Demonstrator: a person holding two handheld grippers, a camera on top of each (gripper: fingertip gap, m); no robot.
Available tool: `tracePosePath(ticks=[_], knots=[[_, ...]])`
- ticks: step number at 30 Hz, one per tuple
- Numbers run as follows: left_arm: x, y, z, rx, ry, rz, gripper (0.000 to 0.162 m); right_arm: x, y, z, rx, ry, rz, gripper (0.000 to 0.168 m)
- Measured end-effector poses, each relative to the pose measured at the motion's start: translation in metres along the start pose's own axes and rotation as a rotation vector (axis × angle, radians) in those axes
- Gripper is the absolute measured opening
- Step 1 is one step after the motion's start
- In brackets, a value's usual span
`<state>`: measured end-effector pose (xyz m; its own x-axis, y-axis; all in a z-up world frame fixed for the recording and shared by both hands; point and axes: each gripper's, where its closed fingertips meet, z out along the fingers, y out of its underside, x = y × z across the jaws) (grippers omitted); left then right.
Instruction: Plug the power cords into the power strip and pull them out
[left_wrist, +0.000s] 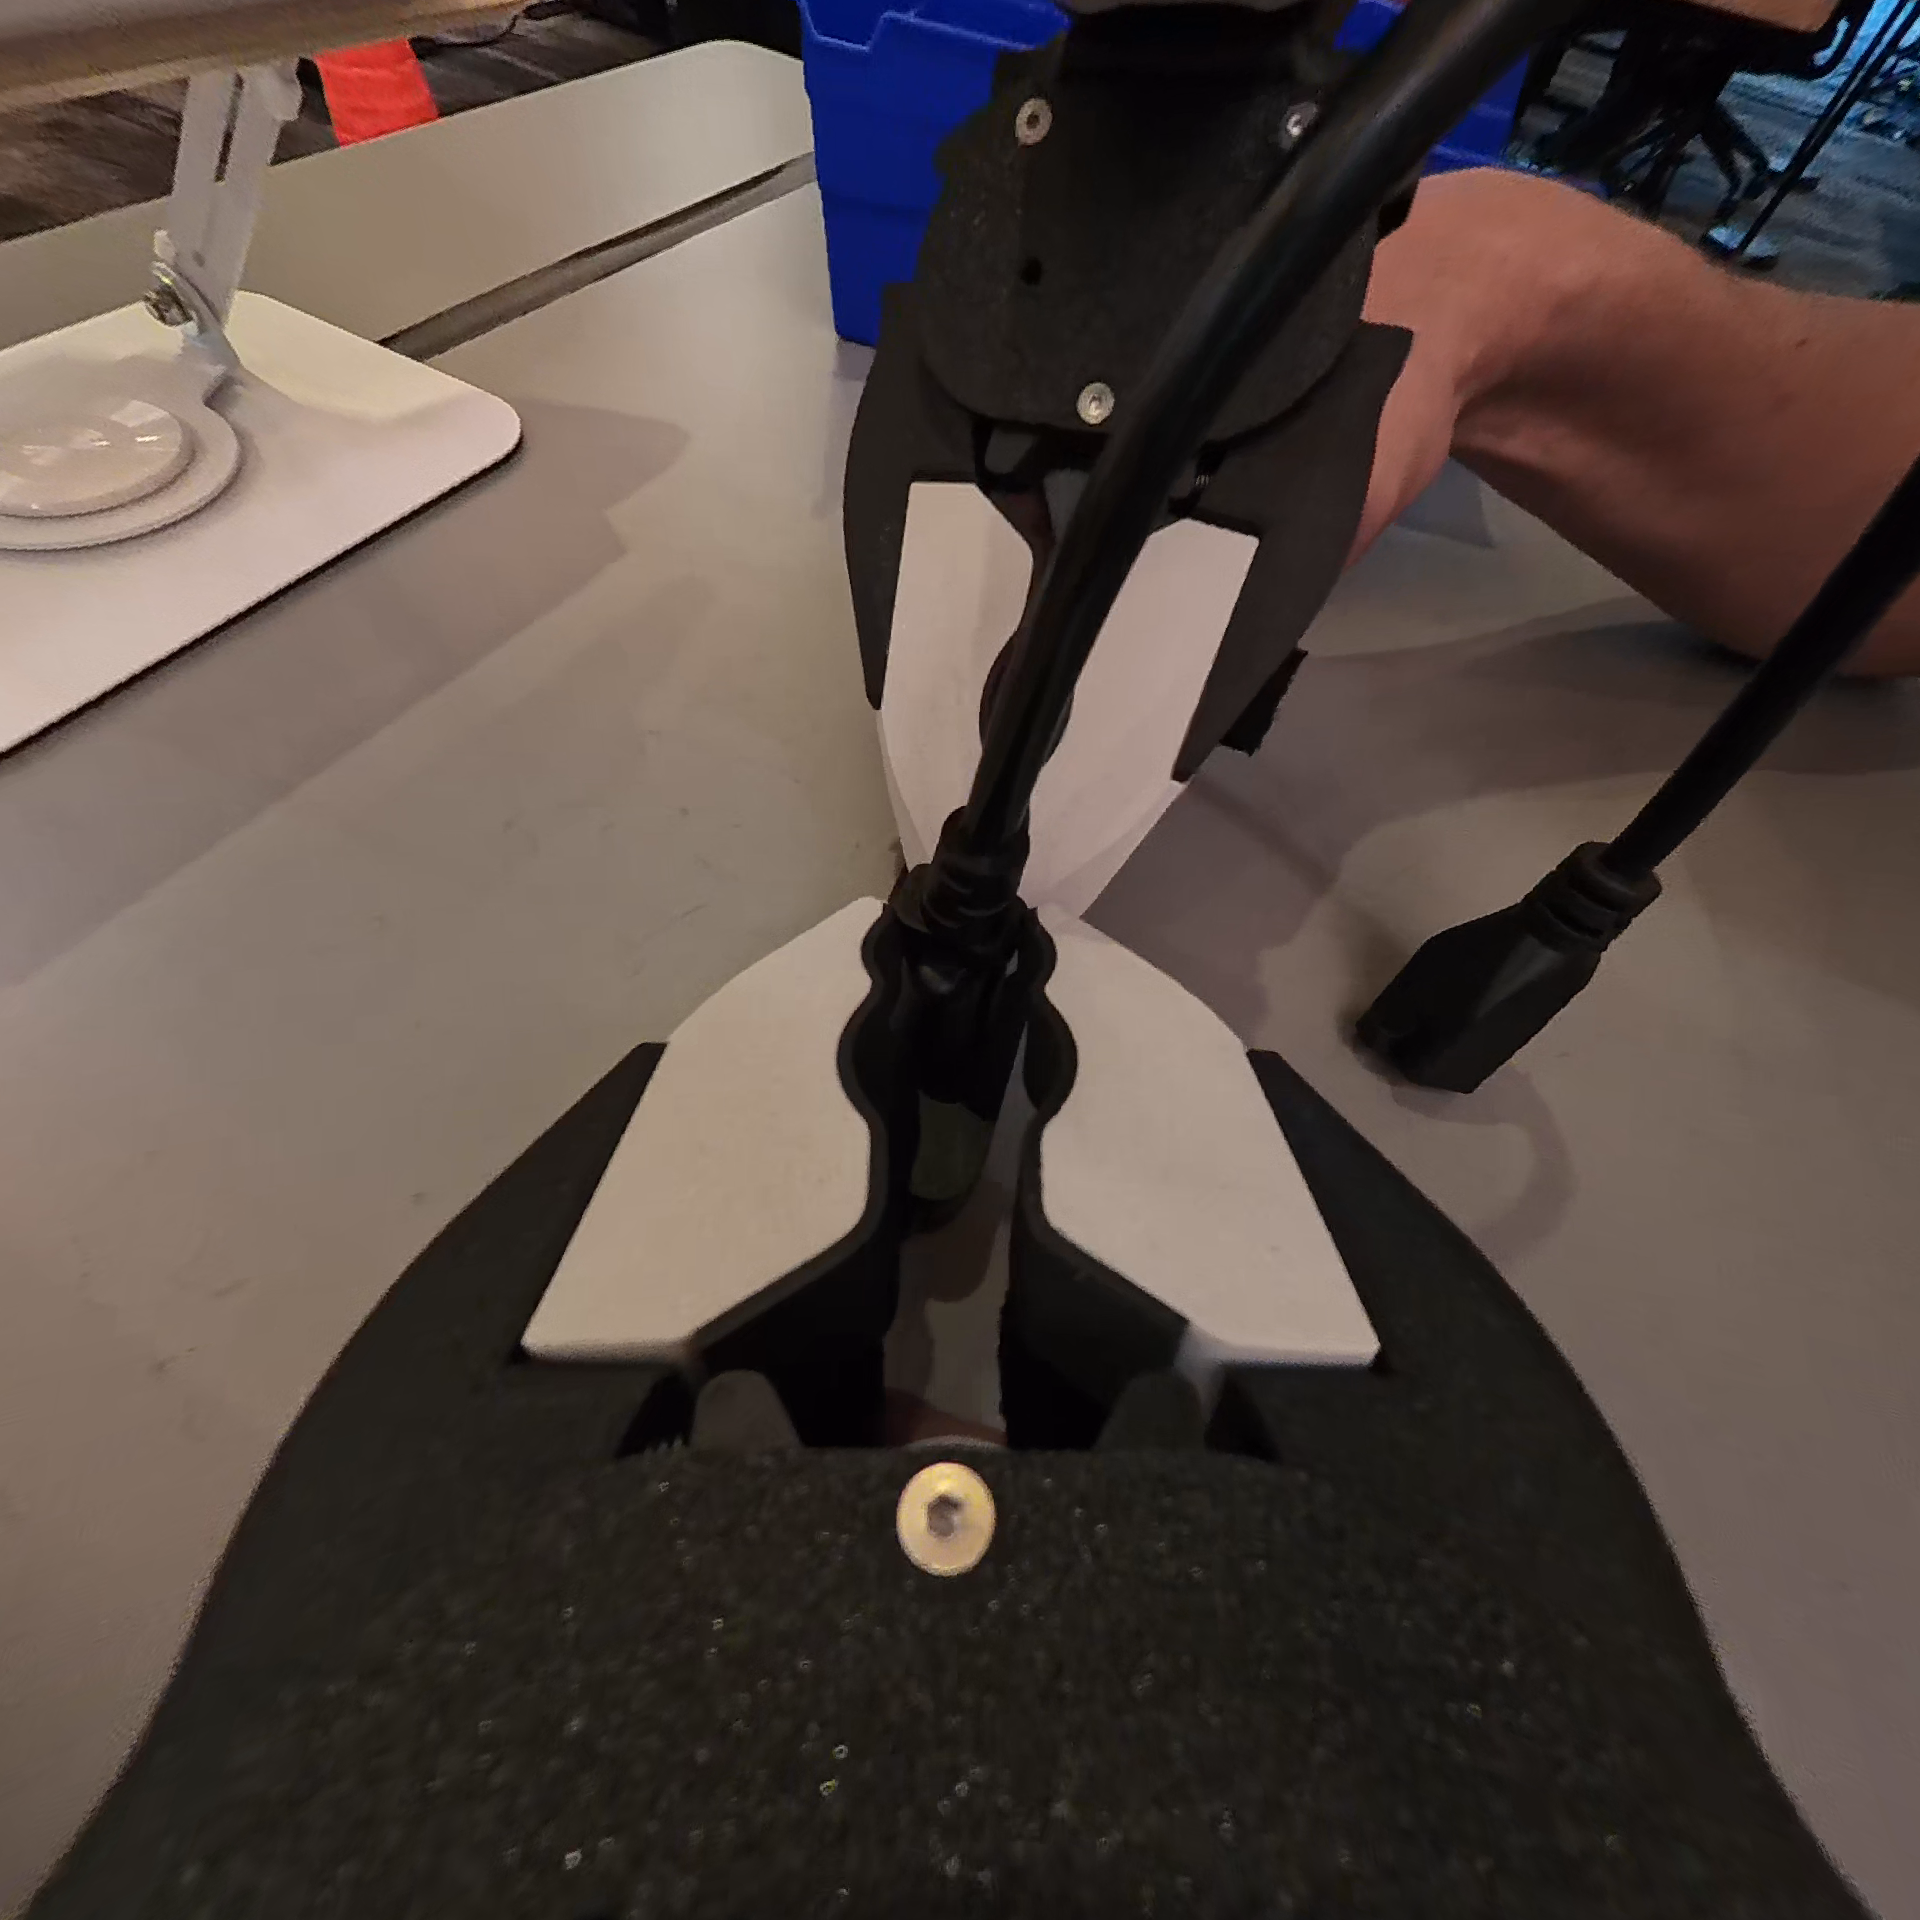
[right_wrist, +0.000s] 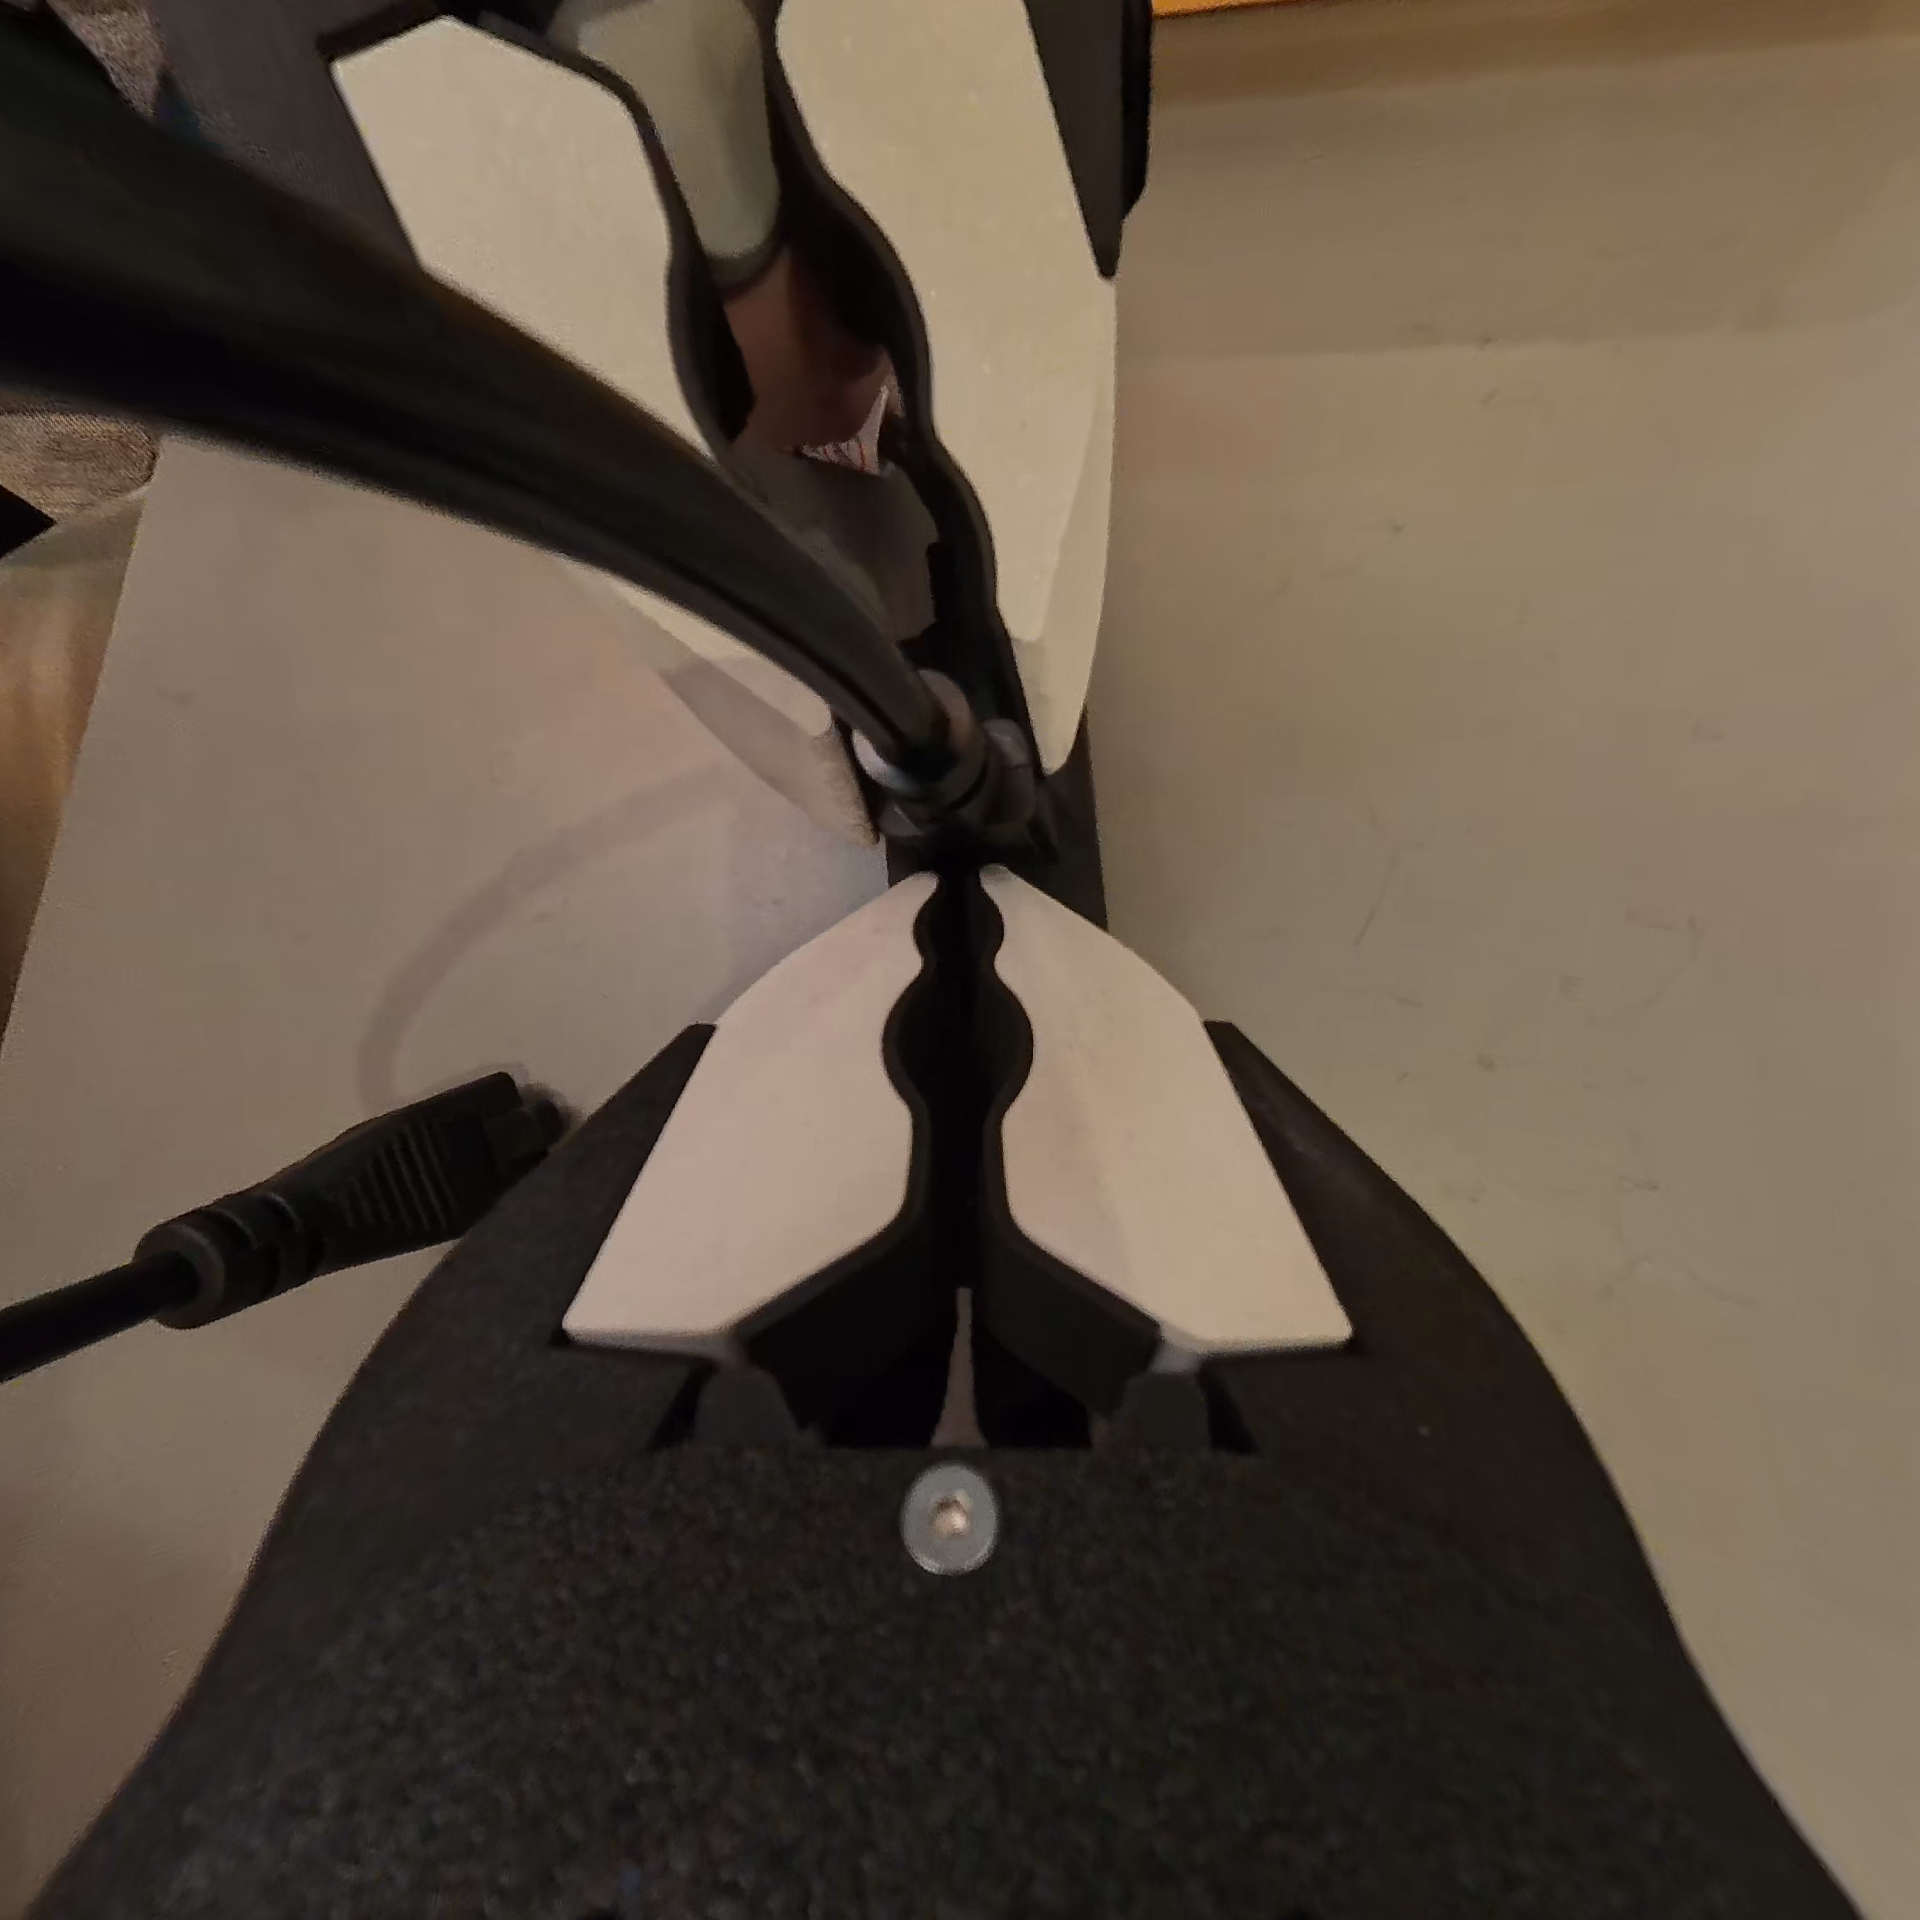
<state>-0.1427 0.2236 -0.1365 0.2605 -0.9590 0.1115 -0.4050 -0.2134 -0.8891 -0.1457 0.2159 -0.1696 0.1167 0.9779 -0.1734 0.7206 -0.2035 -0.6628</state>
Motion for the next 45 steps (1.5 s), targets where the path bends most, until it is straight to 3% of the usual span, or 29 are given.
tracePosePath(ticks=[8, 11, 15, 17, 19, 23, 25, 27, 29, 34, 38, 41, 45], knots=[[0.002, 0.001, 0.001, -0.003, 0.012, 0.01, 0.018, 0.001, 0.0, 0.0, -0.01, -0.001, 0.019, 0.003], [0.002, 0.007, 0.005, -0.052, -0.012, 0.115, 0.021, 0.0, 0.005, 0.0, -0.034, -0.01, 0.041, 0.002], [0.005, -0.005, -0.007, -0.02, -0.071, 0.166, 0.024, 0.002, 0.006, -0.003, -0.063, 0.058, -0.091, 0.0], [0.009, -0.025, -0.027, 0.03, -0.168, 0.25, 0.032, 0.005, 0.011, -0.014, -0.11, 0.139, -0.141, 0.0], [0.024, -0.04, -0.047, 0.059, -0.203, 0.285, 0.039, 0.022, 0.011, -0.033, -0.089, 0.306, -0.125, 0.032], [0.075, -0.061, -0.081, 0.17, -0.201, 0.291, 0.038, 0.027, 0.008, -0.077, 0.066, 0.437, 0.062, 0.032], [0.096, -0.063, -0.095, 0.231, -0.199, 0.255, 0.025, 0.018, 0.005, -0.099, 0.17, 0.48, 0.174, 0.031], [0.106, -0.054, -0.106, 0.272, -0.234, 0.171, 0.007, 0.003, 0.005, -0.117, 0.281, 0.541, 0.263, 0.028], [0.114, -0.036, -0.113, 0.288, -0.258, 0.063, 0.0, -0.017, 0.015, -0.13, 0.345, 0.63, 0.308, 0.027], [0.132, 0.006, -0.119, 0.322, -0.181, -0.168, 0.0, -0.088, 0.041, -0.112, 0.474, 0.638, 0.344, 0.026], [0.122, 0.024, -0.108, 0.257, -0.235, -0.155, 0.0, -0.119, 0.058, -0.09, 0.45, 0.673, 0.32, 0.027], [0.118, 0.04, -0.095, 0.143, -0.299, -0.061, 0.0, -0.138, 0.064, -0.082, 0.552, 0.613, 0.397, 0.027], [0.125, 0.035, -0.087, 0.115, -0.305, 0.002, 0.018, -0.144, 0.071, -0.083, 0.523, 0.605, 0.39, 0.028]])
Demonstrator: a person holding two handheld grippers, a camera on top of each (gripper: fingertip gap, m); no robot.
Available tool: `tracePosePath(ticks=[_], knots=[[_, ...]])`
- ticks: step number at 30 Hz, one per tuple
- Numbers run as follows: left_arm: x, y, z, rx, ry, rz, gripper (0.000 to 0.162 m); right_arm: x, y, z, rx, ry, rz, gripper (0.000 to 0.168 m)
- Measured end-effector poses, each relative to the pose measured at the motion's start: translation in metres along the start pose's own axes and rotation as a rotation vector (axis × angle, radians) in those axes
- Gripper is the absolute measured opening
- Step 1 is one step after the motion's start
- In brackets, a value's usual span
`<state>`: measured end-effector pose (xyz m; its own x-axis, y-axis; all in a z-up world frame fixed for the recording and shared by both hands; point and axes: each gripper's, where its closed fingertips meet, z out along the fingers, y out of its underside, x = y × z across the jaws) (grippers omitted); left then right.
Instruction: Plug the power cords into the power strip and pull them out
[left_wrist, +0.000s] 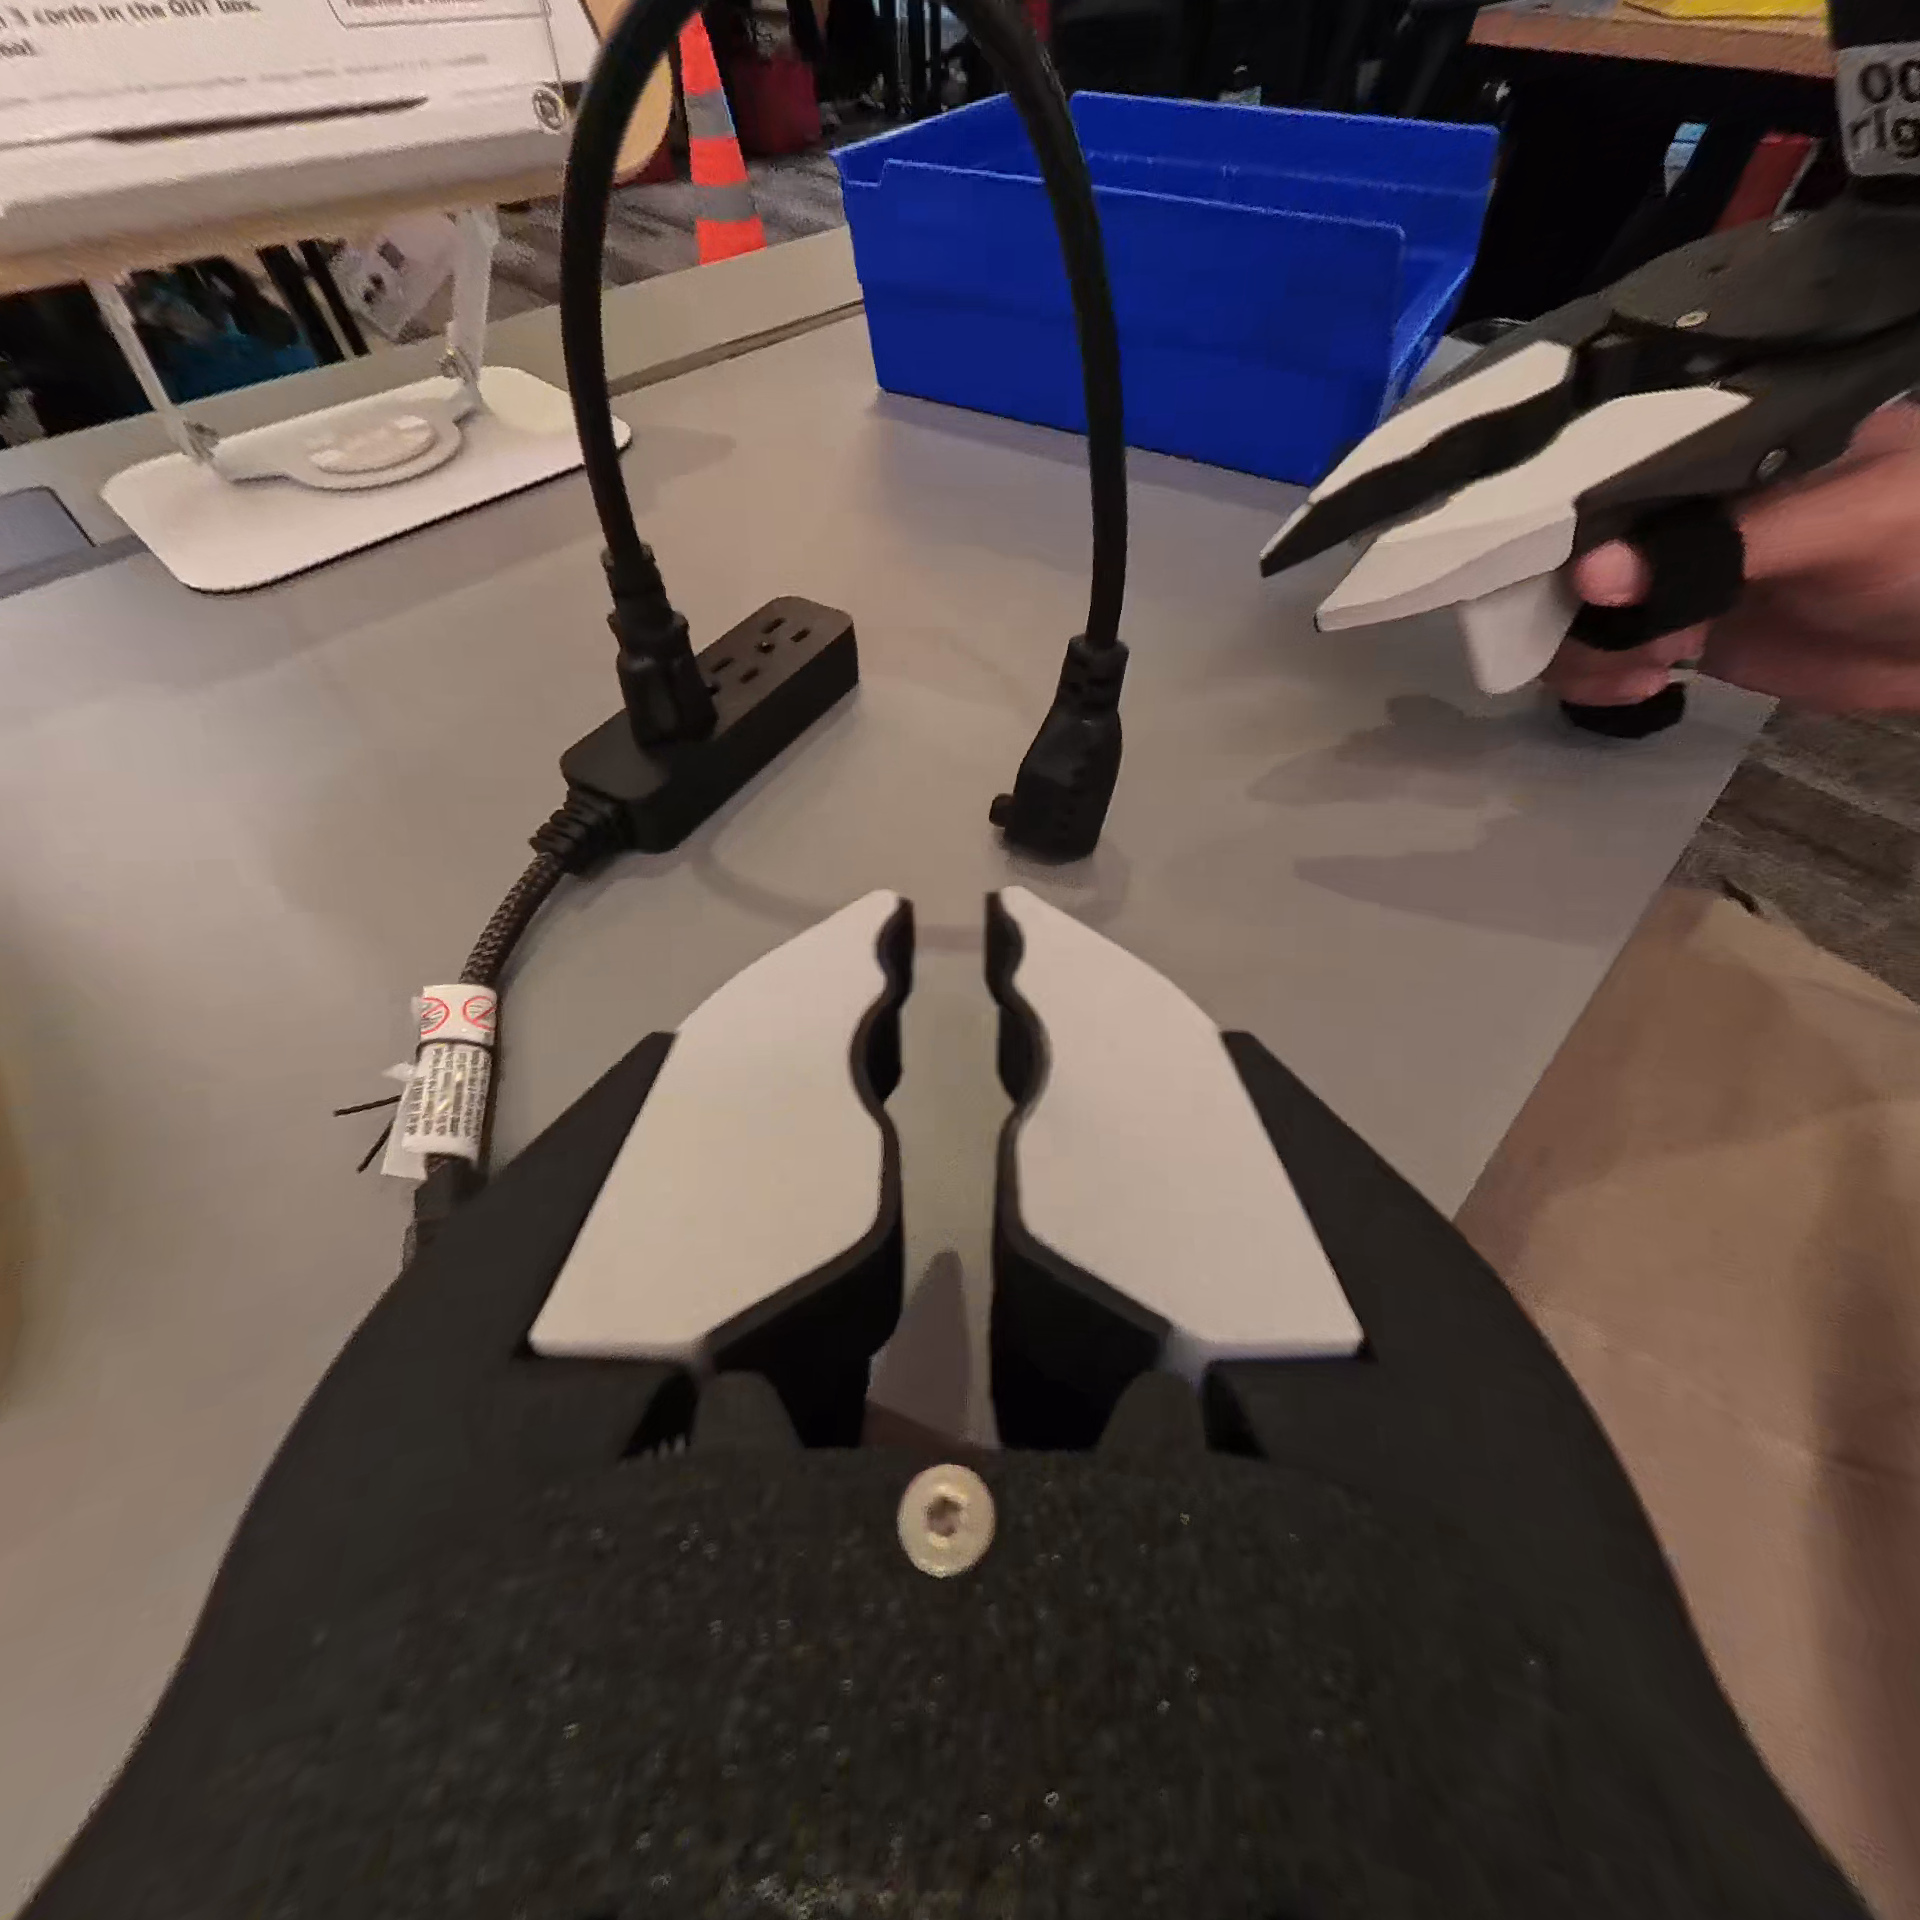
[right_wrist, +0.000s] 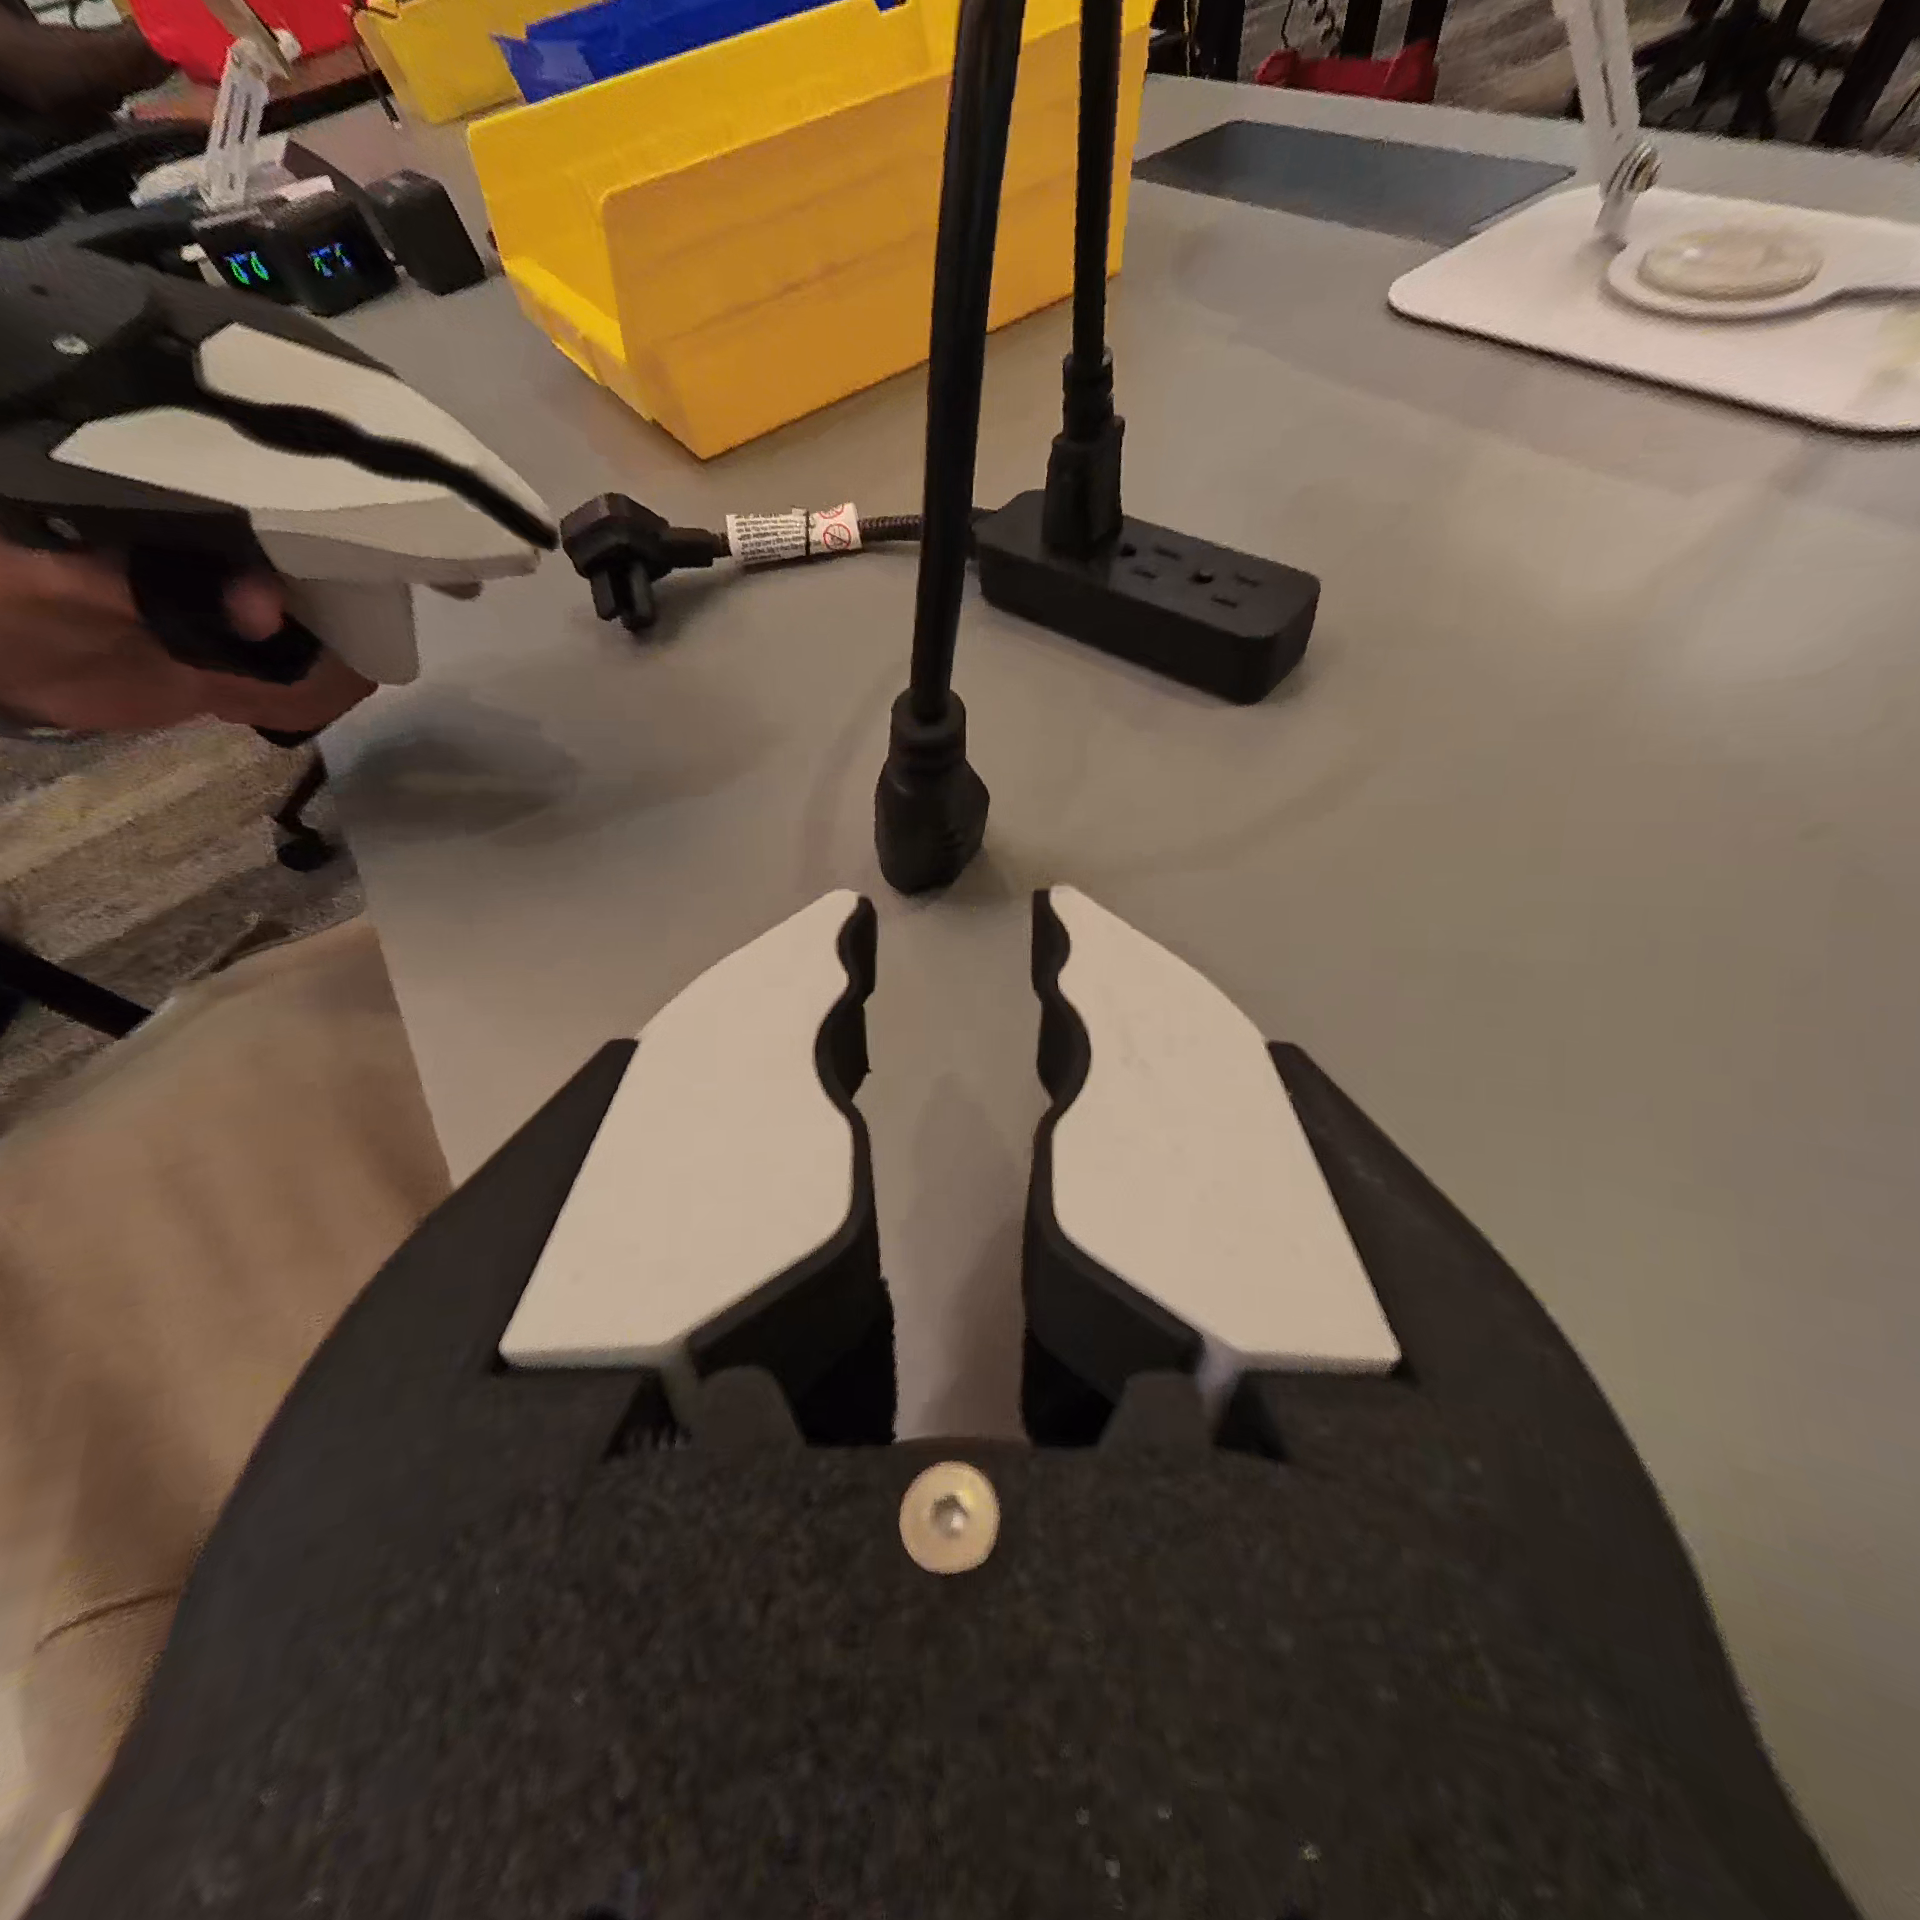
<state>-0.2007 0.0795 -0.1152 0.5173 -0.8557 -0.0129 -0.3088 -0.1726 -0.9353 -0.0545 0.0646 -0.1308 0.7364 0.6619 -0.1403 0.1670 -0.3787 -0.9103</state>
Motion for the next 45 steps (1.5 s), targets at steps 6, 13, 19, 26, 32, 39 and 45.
tracePosePath(ticks=[6, 13, 19, 26, 32, 39, 45], knots=[[-0.029, -0.009, 0.016, -0.115, 0.057, 0.066, 0.051, 0.026, -0.039, -0.008, -0.127, 0.012, -0.278, 0.038], [-0.09, -0.007, 0.084, -0.316, 0.13, 0.25, 0.051, 0.039, -0.17, 0.011, -0.212, -0.07, -0.511, 0.048], [-0.097, 0.012, 0.12, -0.355, 0.272, 0.279, 0.047, 0.077, -0.194, 0.088, -0.534, -0.121, -0.744, 0.052], [-0.097, 0.026, 0.132, -0.358, 0.337, 0.305, 0.042, 0.061, -0.079, 0.145, -0.816, -0.442, -0.551, 0.056], [-0.098, 0.026, 0.133, -0.345, 0.353, 0.283, 0.042, 0.044, -0.064, 0.172, -0.657, -0.454, -0.616, 0.036], [-0.097, 0.027, 0.133, -0.339, 0.349, 0.304, 0.042, 0.044, -0.048, 0.17, -0.694, -0.485, -0.705, 0.024], [-0.096, 0.027, 0.133, -0.336, 0.355, 0.307, 0.042, 0.041, -0.048, 0.172, -0.681, -0.488, -0.739, 0.023]])
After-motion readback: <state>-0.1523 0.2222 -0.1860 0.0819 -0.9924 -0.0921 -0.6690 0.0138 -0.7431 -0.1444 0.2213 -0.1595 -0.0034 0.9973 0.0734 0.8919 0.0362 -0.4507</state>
